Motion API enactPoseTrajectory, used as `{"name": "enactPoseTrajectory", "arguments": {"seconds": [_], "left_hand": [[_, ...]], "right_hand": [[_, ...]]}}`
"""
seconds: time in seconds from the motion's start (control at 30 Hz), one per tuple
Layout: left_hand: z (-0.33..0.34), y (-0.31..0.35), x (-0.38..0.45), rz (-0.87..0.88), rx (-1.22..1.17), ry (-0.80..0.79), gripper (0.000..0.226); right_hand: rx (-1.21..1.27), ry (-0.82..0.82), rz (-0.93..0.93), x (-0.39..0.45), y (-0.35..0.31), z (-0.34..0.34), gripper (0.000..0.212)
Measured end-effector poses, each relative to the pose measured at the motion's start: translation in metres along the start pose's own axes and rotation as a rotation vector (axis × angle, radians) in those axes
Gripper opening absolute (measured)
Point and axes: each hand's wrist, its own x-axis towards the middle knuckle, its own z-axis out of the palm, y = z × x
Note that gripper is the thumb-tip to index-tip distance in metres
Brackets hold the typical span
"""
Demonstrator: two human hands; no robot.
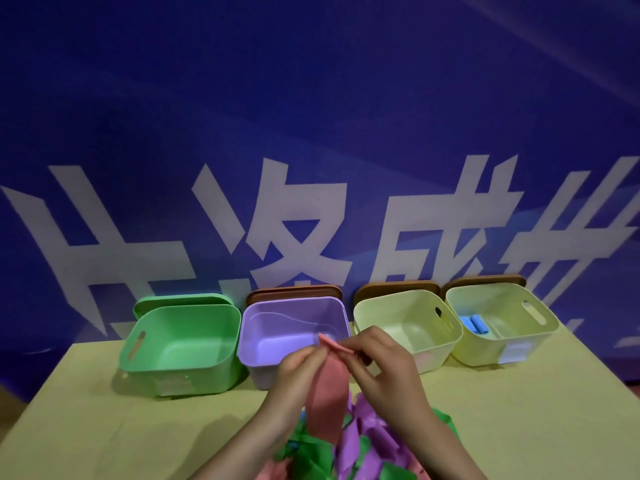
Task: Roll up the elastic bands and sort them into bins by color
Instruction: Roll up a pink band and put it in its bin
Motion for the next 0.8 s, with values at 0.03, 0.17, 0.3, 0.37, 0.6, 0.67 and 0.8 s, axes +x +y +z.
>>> {"name": "enactPoseTrajectory", "arguments": {"seconds": [0.03,0.17,0.3,0.37,0.6,0.67,0.8], "left_hand": [[-0.003,0.002,0.000,-0.007,-0.011,-0.006,0.027],[-0.012,0.007,0.000,-0.110,-0.148,-0.070,0.036],[-0.018,0.009,-0.002,-0.026,-0.099,-0.109,0.029],[-0.020,0.007,-0.002,0.012,-0.053,-0.102,0.022],[-0.019,0.004,-0.009,0.178,0.173,-0.083,0.023],[-0.018,-0.002,-0.009,0.201,0.199,-0.085,0.027],[-0.015,-0.004,-0.013,0.250,0.263,-0.079,0.038]], "right_hand": [[-0.016,-0.008,-0.050,0.000,0.001,0.002,0.014],[-0.173,-0.005,-0.217,0.002,0.001,0.005,0.021],[-0.176,-0.106,-0.216,-0.001,-0.003,0.000,0.023],[-0.027,-0.129,-0.070,-0.004,-0.008,-0.003,0.027],[0.371,-0.076,0.408,-0.010,-0.017,0.010,0.027],[0.362,-0.046,0.410,-0.010,-0.016,0.014,0.023],[0.375,-0.006,0.423,-0.012,-0.013,0.016,0.020]]}}
